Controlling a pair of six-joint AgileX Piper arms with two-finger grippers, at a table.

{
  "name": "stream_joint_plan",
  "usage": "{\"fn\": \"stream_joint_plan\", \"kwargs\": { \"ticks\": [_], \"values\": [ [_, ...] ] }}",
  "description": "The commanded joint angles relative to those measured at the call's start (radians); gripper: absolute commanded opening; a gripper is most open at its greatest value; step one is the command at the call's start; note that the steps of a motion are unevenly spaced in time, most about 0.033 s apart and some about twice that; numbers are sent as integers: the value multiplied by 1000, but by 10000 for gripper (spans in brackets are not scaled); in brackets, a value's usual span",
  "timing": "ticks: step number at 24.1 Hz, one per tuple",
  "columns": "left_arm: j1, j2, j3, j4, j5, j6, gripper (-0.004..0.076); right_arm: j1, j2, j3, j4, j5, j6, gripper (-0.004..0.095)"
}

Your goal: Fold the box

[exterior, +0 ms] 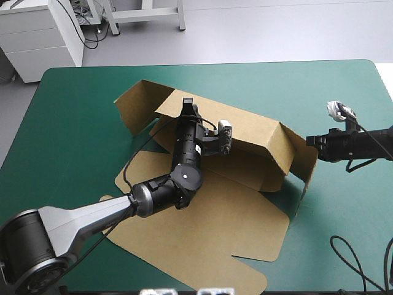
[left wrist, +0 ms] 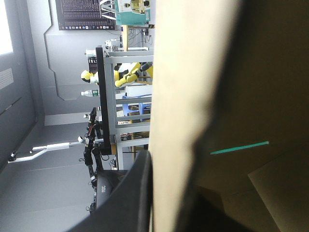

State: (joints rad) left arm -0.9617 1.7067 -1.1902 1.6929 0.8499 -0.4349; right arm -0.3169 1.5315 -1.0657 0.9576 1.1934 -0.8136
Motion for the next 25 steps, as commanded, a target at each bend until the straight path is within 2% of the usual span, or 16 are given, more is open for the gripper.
{"fn": "stream_joint_plan", "kwargs": {
  "ticks": [1, 6, 10, 13, 19, 22, 25],
  "values": [
    [-1, -45, -24, 137, 51, -20, -8, -5, -70, 37, 78, 34, -50, -19],
    [-1, -45, -24, 137, 51, -25, -8, -5, -124, 124, 78, 1, -74, -19],
    [-1, -45, -24, 137, 49, -35, -8, -5, -198, 219, 111, -90, -105, -19],
    [-1, -45, -24, 137, 45, -35, -8, -5, -257, 273, 155, -137, -165, -19],
    [-1, -45, -26, 137, 33, -35, -7, -3, -358, 399, 315, -173, -364, -17],
    [-1, -35, -58, 132, 33, -35, -7, 23, -383, 441, 334, -207, -398, -17],
    [-1, -5, -95, 134, 27, -35, -7, 95, -418, 454, 349, -259, -445, 1]
  ]
}}
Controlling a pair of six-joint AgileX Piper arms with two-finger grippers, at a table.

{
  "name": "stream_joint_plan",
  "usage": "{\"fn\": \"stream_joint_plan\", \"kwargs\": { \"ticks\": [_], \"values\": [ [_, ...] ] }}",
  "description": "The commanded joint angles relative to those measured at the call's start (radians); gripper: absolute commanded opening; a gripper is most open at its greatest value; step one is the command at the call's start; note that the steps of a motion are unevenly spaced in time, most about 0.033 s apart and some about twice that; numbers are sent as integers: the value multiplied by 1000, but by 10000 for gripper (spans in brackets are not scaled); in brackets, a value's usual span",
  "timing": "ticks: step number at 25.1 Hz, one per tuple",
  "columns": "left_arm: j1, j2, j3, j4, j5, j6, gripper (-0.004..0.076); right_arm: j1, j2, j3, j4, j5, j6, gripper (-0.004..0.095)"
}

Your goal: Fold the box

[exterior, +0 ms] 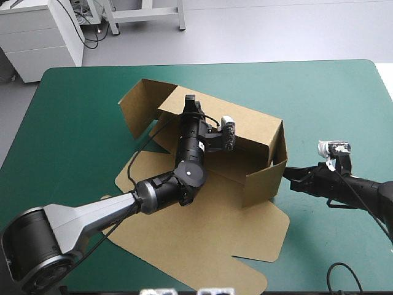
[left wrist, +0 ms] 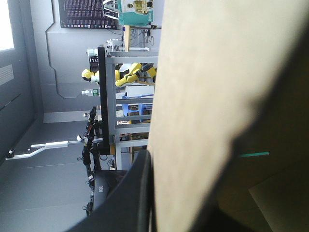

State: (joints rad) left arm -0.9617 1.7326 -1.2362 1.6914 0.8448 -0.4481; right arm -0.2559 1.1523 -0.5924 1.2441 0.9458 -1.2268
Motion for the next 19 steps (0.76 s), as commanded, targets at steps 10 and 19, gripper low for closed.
{"fn": "stream_joint_plan", "kwargs": {
  "ticks": [10, 19],
  "values": [
    [-1, -5, -80, 137, 24, -11, -6, 222, -112, -19, -5, -142, -22, 1],
    [-1, -5, -101, 139, 24, -11, -6, 222, -112, -19, -16, -130, -49, 142]
  ]
}}
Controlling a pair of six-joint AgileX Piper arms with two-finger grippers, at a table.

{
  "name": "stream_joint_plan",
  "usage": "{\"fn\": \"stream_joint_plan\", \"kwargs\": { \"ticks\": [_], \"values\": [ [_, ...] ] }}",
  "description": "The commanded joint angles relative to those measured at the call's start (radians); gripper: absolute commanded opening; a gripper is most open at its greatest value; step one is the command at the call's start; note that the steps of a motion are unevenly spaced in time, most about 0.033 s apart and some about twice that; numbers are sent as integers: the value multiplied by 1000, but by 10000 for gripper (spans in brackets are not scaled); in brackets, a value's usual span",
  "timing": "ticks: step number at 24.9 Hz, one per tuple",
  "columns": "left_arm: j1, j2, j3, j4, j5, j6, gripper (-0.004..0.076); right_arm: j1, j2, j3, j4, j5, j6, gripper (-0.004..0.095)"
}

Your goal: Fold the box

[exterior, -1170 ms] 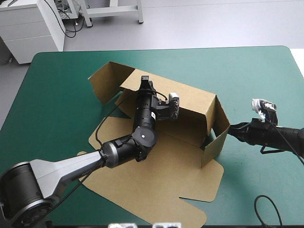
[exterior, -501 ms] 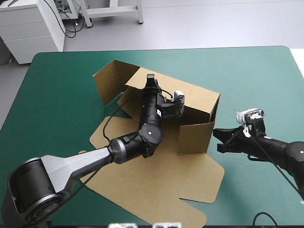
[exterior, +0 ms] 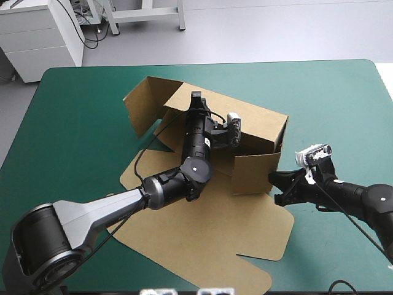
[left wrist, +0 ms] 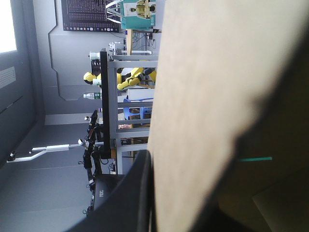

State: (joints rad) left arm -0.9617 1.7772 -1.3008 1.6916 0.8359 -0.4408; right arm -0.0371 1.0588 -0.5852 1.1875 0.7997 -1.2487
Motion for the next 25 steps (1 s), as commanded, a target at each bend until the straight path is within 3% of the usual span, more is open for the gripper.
{"fn": "stream_joint_plan", "kwargs": {
  "ticks": [1, 5, 9, 12, 17, 25],
  "values": [
    [-1, -49, -37, 139, 31, -18, -6, 3, -19, -26, 40, 16, -40, 181],
    [-1, -49, -37, 139, 31, -18, -6, 3, -19, -26, 40, 5, -65, 428],
    [-1, -49, -37, 139, 31, -18, -6, 3, -19, -26, 23, 3, -73, 591],
    [-1, -49, -37, 139, 31, -18, -6, 3, -19, -26, 21, -17, -73, 598],
    [-1, -49, -37, 135, 29, -18, -6, 3, -17, -26, 28, -144, -27, 586],
    [-1, -49, -37, 128, -15, 7, -6, 48, -17, -26, 79, -174, -20, 572]
  ]
}}
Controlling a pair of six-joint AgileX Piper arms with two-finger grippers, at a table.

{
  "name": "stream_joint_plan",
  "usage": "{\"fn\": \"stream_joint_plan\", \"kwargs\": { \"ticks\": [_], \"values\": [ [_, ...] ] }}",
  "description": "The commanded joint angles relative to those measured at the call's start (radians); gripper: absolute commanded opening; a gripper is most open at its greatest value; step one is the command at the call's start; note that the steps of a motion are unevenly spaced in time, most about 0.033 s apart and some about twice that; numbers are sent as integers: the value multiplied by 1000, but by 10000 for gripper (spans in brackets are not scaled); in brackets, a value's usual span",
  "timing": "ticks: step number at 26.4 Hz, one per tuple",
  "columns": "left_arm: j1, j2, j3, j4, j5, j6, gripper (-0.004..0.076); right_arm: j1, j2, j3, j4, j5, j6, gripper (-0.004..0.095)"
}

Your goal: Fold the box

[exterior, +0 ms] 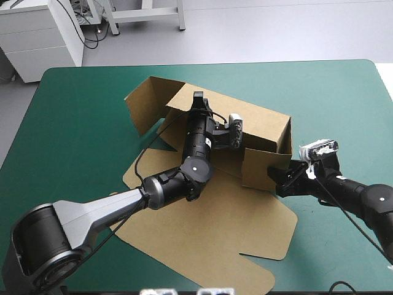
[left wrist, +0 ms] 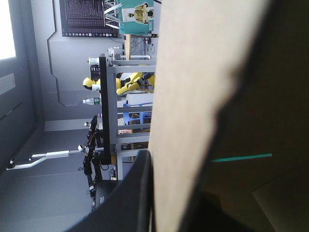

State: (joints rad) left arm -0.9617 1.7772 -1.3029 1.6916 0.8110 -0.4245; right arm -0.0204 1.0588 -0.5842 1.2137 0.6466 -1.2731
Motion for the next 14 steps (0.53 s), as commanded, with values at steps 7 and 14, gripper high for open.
{"fn": "stream_joint_plan", "kwargs": {
  "ticks": [7, 14],
  "values": [
    [-1, -49, -35, 121, 17, -4, -6, 320, -17, -27, 48, -439, 73, 573],
    [-1, -49, -42, 123, 17, 8, -6, 427, 4, -27, 48, -653, 116, 572]
  ]
}}
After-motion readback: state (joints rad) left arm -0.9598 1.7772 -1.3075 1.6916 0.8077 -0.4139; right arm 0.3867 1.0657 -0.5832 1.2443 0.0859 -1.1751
